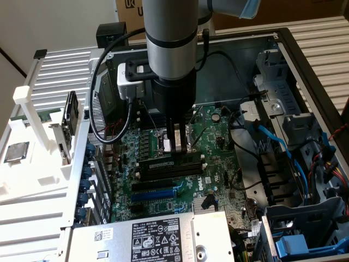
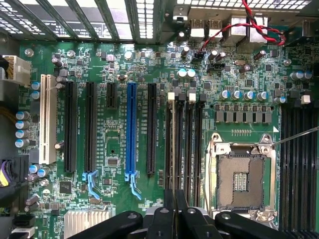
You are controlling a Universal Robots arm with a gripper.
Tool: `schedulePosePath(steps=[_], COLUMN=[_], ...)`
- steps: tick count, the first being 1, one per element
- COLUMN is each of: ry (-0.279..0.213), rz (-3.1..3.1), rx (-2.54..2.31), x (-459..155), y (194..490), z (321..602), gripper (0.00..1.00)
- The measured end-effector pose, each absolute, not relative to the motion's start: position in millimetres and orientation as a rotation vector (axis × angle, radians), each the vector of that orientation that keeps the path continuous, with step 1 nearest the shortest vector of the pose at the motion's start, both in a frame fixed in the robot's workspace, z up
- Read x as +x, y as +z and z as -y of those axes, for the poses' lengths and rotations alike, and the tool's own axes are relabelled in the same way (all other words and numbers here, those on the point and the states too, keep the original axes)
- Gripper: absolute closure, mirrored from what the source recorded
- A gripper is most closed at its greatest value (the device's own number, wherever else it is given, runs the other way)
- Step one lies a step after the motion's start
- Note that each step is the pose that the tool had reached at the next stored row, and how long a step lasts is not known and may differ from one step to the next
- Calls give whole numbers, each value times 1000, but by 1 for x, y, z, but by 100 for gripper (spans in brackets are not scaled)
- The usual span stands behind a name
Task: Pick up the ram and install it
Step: 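Insert the ram into the slot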
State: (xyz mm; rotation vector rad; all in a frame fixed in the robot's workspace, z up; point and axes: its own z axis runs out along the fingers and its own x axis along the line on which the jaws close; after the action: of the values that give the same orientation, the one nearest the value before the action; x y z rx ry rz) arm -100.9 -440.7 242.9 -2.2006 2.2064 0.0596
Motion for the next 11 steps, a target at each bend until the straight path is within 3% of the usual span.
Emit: schedulePosePath(steps=[11], ry=[59], rz=[-2213], rx=[-2193], x=[-100], y=[243], z=[442], gripper=[88])
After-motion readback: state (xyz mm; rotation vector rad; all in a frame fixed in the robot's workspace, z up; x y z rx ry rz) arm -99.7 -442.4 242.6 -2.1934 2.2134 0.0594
